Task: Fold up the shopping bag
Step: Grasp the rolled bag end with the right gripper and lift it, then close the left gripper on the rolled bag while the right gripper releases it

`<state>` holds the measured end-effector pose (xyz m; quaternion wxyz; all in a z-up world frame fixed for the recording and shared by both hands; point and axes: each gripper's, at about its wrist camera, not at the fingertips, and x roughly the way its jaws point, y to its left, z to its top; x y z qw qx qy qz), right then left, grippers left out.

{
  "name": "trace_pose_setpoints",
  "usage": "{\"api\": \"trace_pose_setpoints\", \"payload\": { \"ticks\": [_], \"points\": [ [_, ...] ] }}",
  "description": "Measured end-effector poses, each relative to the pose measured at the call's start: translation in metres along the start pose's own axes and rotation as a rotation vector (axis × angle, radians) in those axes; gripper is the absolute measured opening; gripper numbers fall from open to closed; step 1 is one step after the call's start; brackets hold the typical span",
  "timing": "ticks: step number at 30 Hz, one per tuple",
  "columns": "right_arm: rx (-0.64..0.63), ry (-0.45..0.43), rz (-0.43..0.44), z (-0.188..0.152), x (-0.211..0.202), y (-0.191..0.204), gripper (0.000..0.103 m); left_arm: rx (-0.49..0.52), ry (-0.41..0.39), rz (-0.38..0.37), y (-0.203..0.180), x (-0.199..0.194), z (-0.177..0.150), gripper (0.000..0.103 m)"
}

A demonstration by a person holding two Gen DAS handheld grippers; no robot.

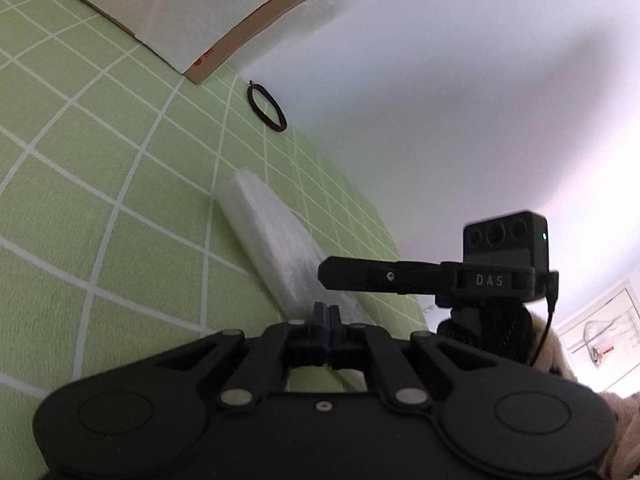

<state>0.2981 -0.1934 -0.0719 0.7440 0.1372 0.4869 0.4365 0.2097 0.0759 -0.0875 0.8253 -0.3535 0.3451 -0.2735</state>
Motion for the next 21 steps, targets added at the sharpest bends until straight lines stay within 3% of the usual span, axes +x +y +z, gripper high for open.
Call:
{"api": "trace_pose_setpoints", "payload": {
  "ticks": [8, 14, 18, 21],
  "points": [
    [0.151, 0.078, 0.144, -0.012, -0.006, -0.020, 0.031, -0.013, 0.003, -0.010, 0.002, -0.001, -0.003, 0.002],
    [0.146, 0.082, 0.167, -0.013, 0.004, -0.012, 0.032, -0.030, -0.010, -0.036, 0.007, -0.001, -0.002, 0.002],
    [0.109, 0.014, 0.134, -0.026, -0.003, -0.003, 0.029, -0.034, -0.024, -0.036, 0.007, 0.001, -0.002, 0.002],
    [0.181, -0.058, 0.118, -0.042, -0.012, -0.008, 0.014, -0.076, -0.040, -0.030, 0.011, 0.000, 0.001, 0.002]
  ]
}}
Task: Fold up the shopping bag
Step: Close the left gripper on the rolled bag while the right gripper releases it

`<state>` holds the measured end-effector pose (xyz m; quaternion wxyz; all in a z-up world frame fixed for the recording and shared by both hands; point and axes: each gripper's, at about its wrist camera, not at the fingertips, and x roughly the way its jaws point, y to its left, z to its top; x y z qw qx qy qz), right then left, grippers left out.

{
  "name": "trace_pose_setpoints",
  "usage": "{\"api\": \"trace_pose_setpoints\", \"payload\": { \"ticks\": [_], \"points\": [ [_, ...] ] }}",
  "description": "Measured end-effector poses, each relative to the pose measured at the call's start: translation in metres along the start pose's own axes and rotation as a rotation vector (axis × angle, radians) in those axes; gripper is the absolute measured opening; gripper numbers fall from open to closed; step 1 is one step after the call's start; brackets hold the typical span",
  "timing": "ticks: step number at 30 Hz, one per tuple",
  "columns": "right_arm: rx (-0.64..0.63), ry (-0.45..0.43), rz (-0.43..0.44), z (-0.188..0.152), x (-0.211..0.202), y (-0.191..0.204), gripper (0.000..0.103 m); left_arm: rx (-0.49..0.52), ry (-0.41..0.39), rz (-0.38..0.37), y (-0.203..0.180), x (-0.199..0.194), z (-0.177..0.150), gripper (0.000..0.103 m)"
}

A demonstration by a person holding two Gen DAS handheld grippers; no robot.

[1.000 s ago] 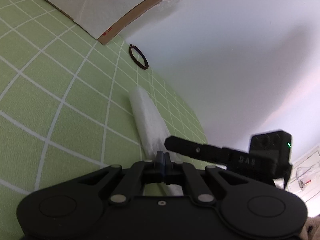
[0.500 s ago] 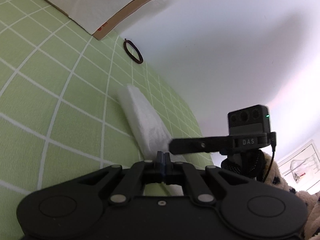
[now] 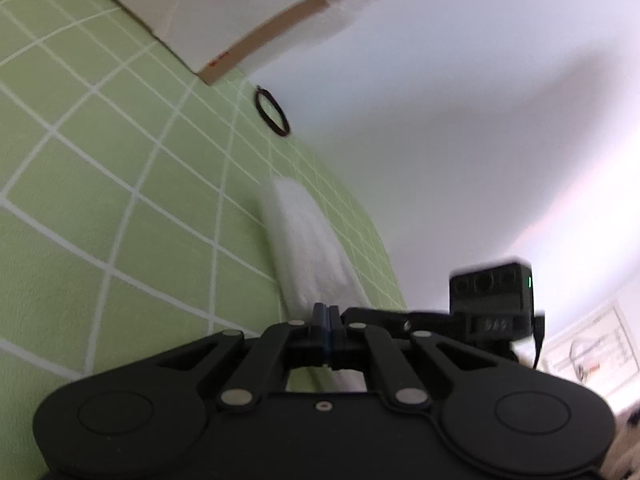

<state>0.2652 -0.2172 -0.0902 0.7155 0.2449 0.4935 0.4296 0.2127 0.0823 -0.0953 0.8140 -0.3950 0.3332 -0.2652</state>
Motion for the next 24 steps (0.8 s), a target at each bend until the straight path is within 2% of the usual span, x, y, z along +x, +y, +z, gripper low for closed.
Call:
{"api": "trace_pose_setpoints", "payload": {
  "ticks": [5, 7, 8, 9, 11, 14, 16, 19, 20, 22, 24],
  "points": [
    [0.178, -0.110, 0.075, -0.022, -0.010, -0.016, 0.011, -0.073, -0.048, -0.036, 0.010, -0.005, 0.007, 0.002],
    [0.229, -0.156, 0.152, -0.027, -0.012, -0.018, 0.011, -0.103, -0.080, -0.073, 0.012, -0.010, 0.010, 0.004],
    [0.258, -0.179, 0.202, -0.029, -0.013, -0.019, 0.011, -0.120, -0.101, -0.102, 0.013, -0.013, 0.012, 0.011],
    [0.280, -0.199, 0.246, -0.031, -0.013, -0.020, 0.011, -0.142, -0.123, -0.134, 0.014, -0.015, 0.014, 0.033],
    [0.281, -0.211, 0.300, -0.033, -0.015, -0.016, 0.011, -0.168, -0.152, -0.210, 0.012, -0.017, 0.016, 0.065],
    [0.282, -0.229, 0.381, -0.036, -0.018, -0.011, 0.011, -0.165, -0.152, -0.324, 0.005, -0.013, 0.019, 0.068],
    [0.274, -0.225, 0.409, -0.036, -0.016, -0.007, 0.011, -0.168, -0.143, -0.323, 0.003, -0.006, 0.020, 0.069],
    [0.258, -0.203, 0.434, -0.036, -0.012, -0.001, 0.011, -0.170, -0.078, -0.289, 0.003, 0.009, 0.022, 0.068],
    [0.254, -0.201, 0.436, -0.035, -0.012, 0.000, 0.011, -0.174, -0.063, -0.294, 0.004, 0.013, 0.022, 0.065],
    [0.245, -0.197, 0.432, -0.035, -0.012, 0.002, 0.011, -0.185, -0.065, -0.319, 0.008, 0.017, 0.020, 0.047],
    [0.248, -0.192, 0.417, -0.035, -0.014, 0.001, 0.011, -0.193, -0.077, -0.346, 0.009, 0.017, 0.017, 0.018]
  ]
}}
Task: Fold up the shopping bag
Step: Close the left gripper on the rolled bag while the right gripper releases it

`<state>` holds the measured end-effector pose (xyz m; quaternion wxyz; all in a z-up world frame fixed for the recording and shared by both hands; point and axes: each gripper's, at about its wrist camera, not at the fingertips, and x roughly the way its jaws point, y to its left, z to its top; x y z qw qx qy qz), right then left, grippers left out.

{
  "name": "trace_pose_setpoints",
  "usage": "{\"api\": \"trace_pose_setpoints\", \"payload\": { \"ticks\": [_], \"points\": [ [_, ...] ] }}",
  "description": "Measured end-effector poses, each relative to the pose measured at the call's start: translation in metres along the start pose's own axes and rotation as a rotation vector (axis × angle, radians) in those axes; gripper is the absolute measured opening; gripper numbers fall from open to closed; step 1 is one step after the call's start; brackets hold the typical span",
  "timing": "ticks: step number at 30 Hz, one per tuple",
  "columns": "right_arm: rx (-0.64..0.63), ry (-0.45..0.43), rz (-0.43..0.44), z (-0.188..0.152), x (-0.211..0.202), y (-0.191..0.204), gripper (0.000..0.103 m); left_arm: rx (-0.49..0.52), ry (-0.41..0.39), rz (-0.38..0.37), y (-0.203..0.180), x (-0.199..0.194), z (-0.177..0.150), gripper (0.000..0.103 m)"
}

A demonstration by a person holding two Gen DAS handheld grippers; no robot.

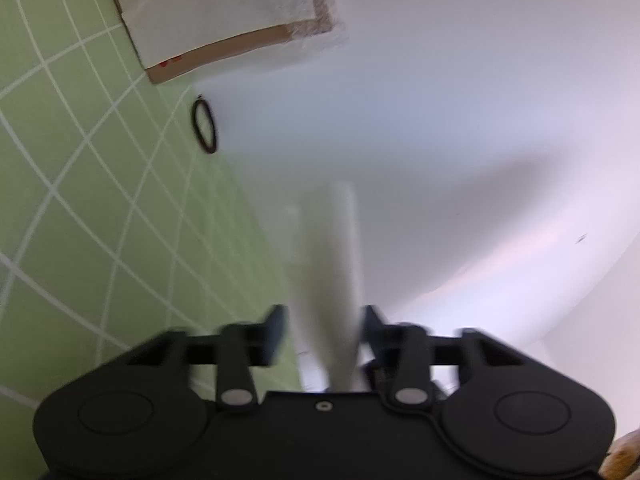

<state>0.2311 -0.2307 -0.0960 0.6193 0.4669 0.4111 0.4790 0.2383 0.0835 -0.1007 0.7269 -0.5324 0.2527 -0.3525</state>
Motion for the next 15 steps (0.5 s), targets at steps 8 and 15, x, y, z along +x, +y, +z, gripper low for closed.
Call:
{"api": "trace_pose_setpoints", "payload": {
  "ticks": [8, 15],
  "points": [
    [-0.023, -0.007, -0.088, 0.001, -0.014, 0.003, 0.021, 0.117, -0.058, 0.081, -0.021, 0.006, -0.005, 0.010],
    [-0.352, -0.097, -0.499, 0.025, -0.032, 0.044, 0.025, 0.647, -0.205, 0.322, -0.086, 0.012, 0.012, 0.010]
  ]
}}
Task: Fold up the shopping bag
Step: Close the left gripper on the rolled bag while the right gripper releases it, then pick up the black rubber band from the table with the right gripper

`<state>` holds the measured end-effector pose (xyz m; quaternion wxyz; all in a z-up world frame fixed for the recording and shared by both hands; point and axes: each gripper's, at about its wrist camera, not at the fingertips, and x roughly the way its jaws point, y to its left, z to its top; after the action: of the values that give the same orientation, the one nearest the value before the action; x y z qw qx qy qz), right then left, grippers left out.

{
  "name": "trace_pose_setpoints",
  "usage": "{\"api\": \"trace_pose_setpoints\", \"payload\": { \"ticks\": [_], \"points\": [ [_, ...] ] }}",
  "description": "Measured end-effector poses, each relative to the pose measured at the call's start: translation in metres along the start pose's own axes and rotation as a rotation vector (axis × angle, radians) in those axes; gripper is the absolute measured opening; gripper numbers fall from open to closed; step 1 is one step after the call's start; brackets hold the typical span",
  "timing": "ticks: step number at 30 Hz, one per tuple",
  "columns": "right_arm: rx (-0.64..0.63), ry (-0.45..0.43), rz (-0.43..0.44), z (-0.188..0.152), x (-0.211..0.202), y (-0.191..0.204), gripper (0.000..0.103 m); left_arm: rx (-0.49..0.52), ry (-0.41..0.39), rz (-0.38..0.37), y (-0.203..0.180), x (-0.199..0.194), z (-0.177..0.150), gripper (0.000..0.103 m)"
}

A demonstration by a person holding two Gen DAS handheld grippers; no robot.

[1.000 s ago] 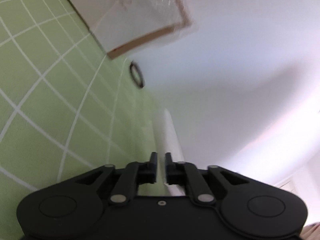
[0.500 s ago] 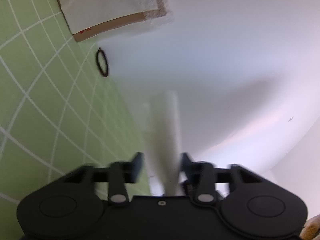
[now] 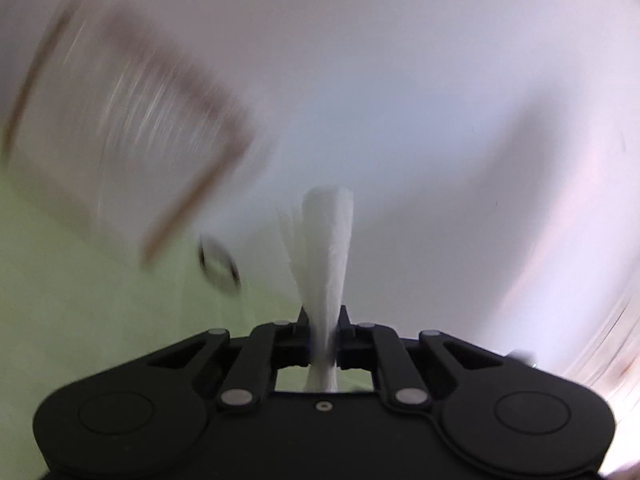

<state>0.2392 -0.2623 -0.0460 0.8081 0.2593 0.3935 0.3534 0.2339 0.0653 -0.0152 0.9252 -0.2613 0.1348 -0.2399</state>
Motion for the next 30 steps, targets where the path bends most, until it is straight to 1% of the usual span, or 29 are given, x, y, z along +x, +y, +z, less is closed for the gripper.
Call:
{"api": "trace_pose_setpoints", "payload": {
  "ticks": [1, 2, 3, 4, 5, 7, 8, 9, 10, 11, 12, 13, 16, 19, 22, 24, 25, 26, 27, 28, 30],
  "points": [
    [-0.089, -0.015, -0.090, 0.006, 0.001, 0.008, 0.025, 0.118, -0.025, 0.023, -0.011, 0.001, 0.007, 0.010],
    [-0.181, -0.031, -0.178, 0.013, 0.002, 0.016, 0.025, 0.215, -0.037, 0.036, -0.020, 0.004, 0.012, 0.010],
    [-0.282, -0.045, -0.251, 0.018, 0.007, 0.025, 0.025, 0.288, -0.041, 0.044, -0.026, 0.009, 0.014, 0.010],
    [-0.380, -0.054, -0.307, 0.022, 0.014, 0.032, 0.025, 0.345, -0.044, 0.060, -0.030, 0.016, 0.015, 0.010],
    [-0.478, -0.062, -0.362, 0.027, 0.024, 0.040, 0.025, 0.374, -0.049, 0.075, -0.031, 0.020, 0.015, 0.010],
    [-0.647, -0.063, -0.440, 0.034, 0.047, 0.050, 0.025, 0.359, -0.045, 0.095, -0.026, 0.026, 0.013, 0.010],
    [-0.716, -0.061, -0.469, 0.038, 0.060, 0.053, 0.024, 0.341, -0.044, 0.109, -0.023, 0.027, 0.012, 0.010],
    [-0.738, -0.056, -0.479, 0.047, 0.074, 0.053, 0.024, 0.325, -0.048, 0.121, -0.020, 0.029, 0.011, 0.010],
    [-0.743, -0.042, -0.466, 0.053, 0.085, 0.051, 0.024, 0.312, -0.048, 0.126, -0.016, 0.032, 0.011, 0.010],
    [-0.745, -0.026, -0.450, 0.059, 0.096, 0.049, 0.024, 0.300, -0.048, 0.131, -0.013, 0.027, 0.010, 0.010],
    [-0.738, -0.006, -0.422, 0.066, 0.107, 0.046, 0.023, 0.290, -0.047, 0.138, -0.011, 0.013, 0.009, 0.010],
    [-0.734, 0.005, -0.407, 0.072, 0.118, 0.044, 0.023, 0.283, -0.044, 0.142, -0.009, 0.012, 0.009, 0.010],
    [-0.768, 0.045, -0.417, 0.084, 0.148, 0.043, 0.023, 0.258, -0.054, 0.147, -0.006, 0.008, 0.011, 0.011],
    [-0.773, 0.074, -0.425, 0.093, 0.167, 0.040, 0.023, 0.224, -0.062, 0.156, 0.001, -0.002, 0.010, 0.011],
    [-0.694, 0.095, -0.416, 0.099, 0.174, 0.035, 0.024, 0.224, -0.079, 0.158, 0.003, -0.004, 0.009, 0.011],
    [-0.670, 0.102, -0.412, 0.099, 0.175, 0.033, 0.020, 0.231, -0.086, 0.159, 0.002, -0.008, 0.007, 0.011],
    [-0.660, 0.103, -0.417, 0.099, 0.175, 0.033, 0.012, 0.234, -0.088, 0.160, 0.001, -0.009, 0.006, 0.011],
    [-0.632, 0.107, -0.418, 0.099, 0.173, 0.033, 0.007, 0.237, -0.090, 0.160, 0.000, -0.010, 0.006, 0.011],
    [-0.585, 0.116, -0.398, 0.100, 0.169, 0.032, 0.004, 0.240, -0.088, 0.161, 0.000, -0.009, 0.005, 0.011],
    [-0.537, 0.120, -0.376, 0.101, 0.165, 0.031, 0.003, 0.244, -0.088, 0.163, 0.001, -0.006, 0.006, 0.011],
    [-0.407, 0.099, -0.286, 0.102, 0.147, 0.029, 0.003, 0.254, -0.092, 0.164, -0.003, -0.012, 0.003, 0.011]
  ]
}}
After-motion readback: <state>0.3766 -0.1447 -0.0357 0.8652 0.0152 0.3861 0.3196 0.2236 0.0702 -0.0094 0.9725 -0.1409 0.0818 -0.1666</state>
